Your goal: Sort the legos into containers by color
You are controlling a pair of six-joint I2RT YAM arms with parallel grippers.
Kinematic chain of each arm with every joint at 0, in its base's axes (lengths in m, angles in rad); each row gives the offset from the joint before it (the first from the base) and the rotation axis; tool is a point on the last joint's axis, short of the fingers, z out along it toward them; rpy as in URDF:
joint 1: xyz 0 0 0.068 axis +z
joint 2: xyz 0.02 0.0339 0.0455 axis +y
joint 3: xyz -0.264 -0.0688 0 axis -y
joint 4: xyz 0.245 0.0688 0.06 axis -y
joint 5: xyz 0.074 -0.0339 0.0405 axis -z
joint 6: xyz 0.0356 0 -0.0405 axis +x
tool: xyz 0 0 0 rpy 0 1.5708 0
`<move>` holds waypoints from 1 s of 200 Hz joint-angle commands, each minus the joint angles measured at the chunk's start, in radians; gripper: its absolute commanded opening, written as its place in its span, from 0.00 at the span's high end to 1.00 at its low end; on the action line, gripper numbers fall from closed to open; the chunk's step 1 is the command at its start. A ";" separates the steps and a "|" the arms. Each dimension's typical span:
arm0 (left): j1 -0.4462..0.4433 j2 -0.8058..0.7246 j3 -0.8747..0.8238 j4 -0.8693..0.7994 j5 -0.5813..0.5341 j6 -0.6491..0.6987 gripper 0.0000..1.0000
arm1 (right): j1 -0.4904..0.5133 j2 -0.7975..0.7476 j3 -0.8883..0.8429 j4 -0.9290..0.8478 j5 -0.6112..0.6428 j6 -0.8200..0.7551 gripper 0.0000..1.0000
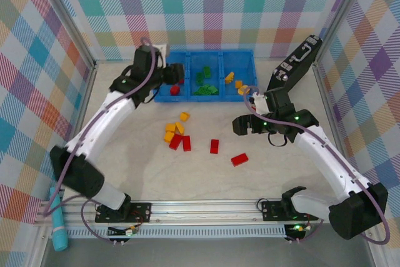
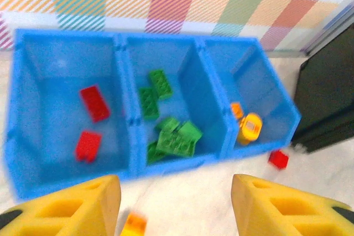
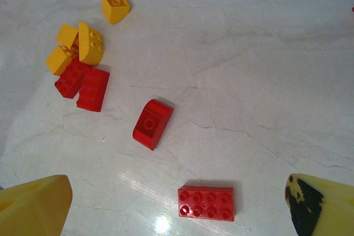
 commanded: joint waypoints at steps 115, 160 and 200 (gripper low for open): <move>-0.293 -0.232 -0.595 -0.157 -0.135 -0.325 0.42 | 0.008 -0.062 -0.044 0.021 -0.039 0.027 0.01; -0.396 -0.082 -0.598 -0.084 -0.165 -0.392 0.41 | 0.008 -0.071 -0.063 0.035 -0.044 0.030 0.01; -0.396 0.025 -0.588 -0.035 -0.157 -0.410 0.41 | 0.008 -0.082 -0.079 0.038 -0.045 0.032 0.01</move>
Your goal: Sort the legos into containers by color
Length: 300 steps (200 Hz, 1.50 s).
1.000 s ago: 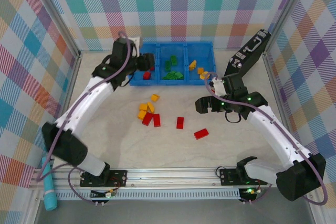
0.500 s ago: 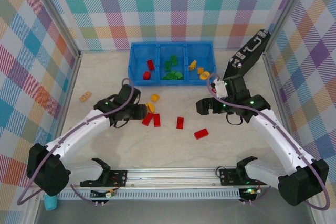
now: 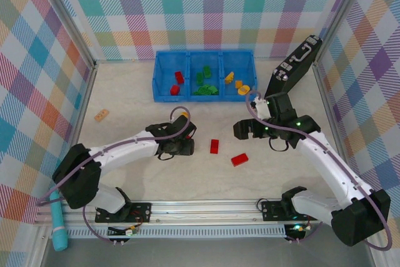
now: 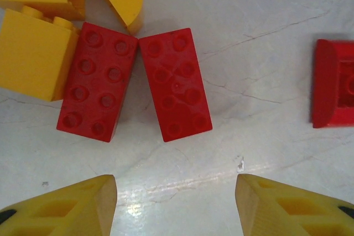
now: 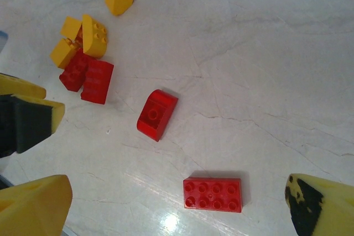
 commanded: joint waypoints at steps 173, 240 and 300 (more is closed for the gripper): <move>0.022 0.385 0.154 0.122 -0.001 -0.003 0.53 | 0.008 -0.013 -0.032 0.039 -0.046 -0.013 0.01; 0.035 0.329 0.174 0.053 -0.016 0.040 0.71 | 0.008 0.004 -0.030 0.040 -0.036 -0.011 0.01; 0.088 0.166 0.293 -0.051 -0.075 0.164 0.73 | 0.008 0.038 -0.047 0.049 -0.035 0.017 0.01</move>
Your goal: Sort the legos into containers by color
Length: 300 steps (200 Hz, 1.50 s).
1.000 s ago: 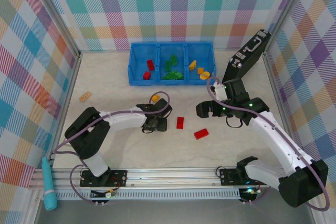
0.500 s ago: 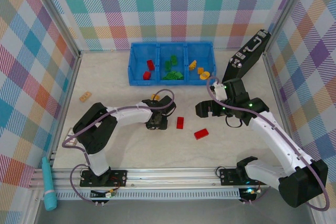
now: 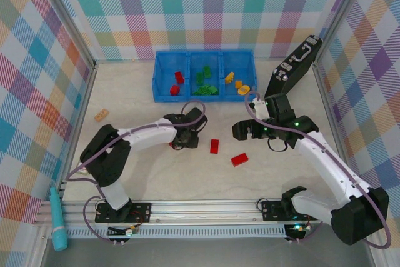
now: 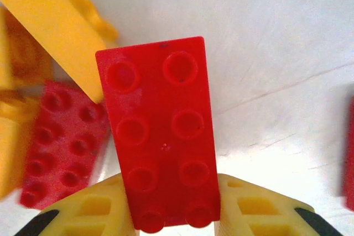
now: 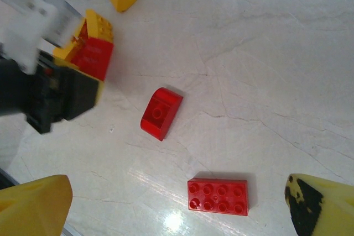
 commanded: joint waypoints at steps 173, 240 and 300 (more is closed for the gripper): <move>0.443 0.243 0.457 0.287 0.060 0.255 0.66 | 0.128 0.302 0.024 0.123 0.050 0.182 0.00; 0.459 0.270 0.511 0.280 0.106 0.273 0.45 | 0.220 0.484 0.095 0.127 0.113 0.219 0.04; 0.456 0.095 0.418 0.283 0.165 0.274 0.43 | 0.242 0.459 0.106 0.092 0.172 0.230 0.03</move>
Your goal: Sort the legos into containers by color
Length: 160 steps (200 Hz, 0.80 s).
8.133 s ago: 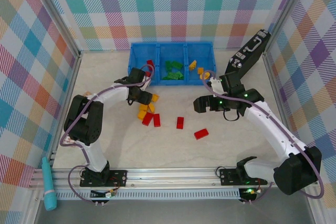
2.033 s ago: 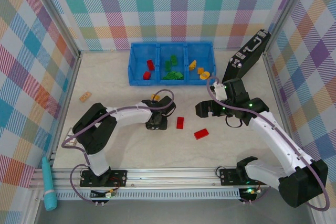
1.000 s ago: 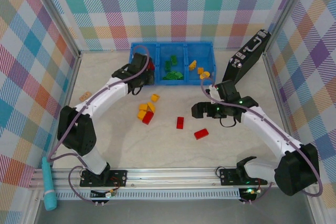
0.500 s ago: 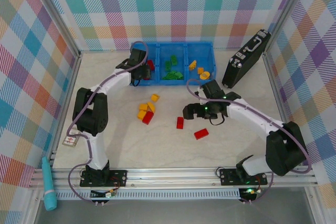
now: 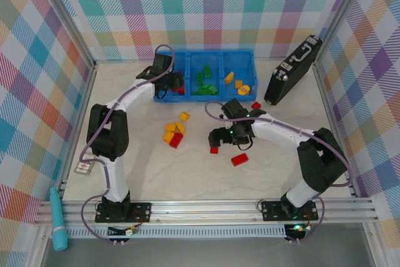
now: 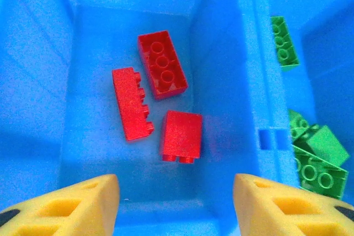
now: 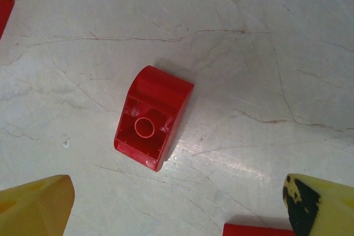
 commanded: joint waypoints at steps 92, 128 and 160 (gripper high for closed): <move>0.007 -0.604 -0.307 -0.145 -0.055 0.079 0.40 | 0.072 0.167 0.202 -0.060 0.091 0.065 0.04; 0.006 -0.809 -0.327 -0.271 -0.108 0.112 0.38 | 0.080 0.229 0.220 -0.102 0.147 0.117 0.09; 0.006 -0.957 -0.320 -0.391 -0.134 0.135 0.37 | 0.091 0.263 0.241 -0.130 0.161 0.141 0.18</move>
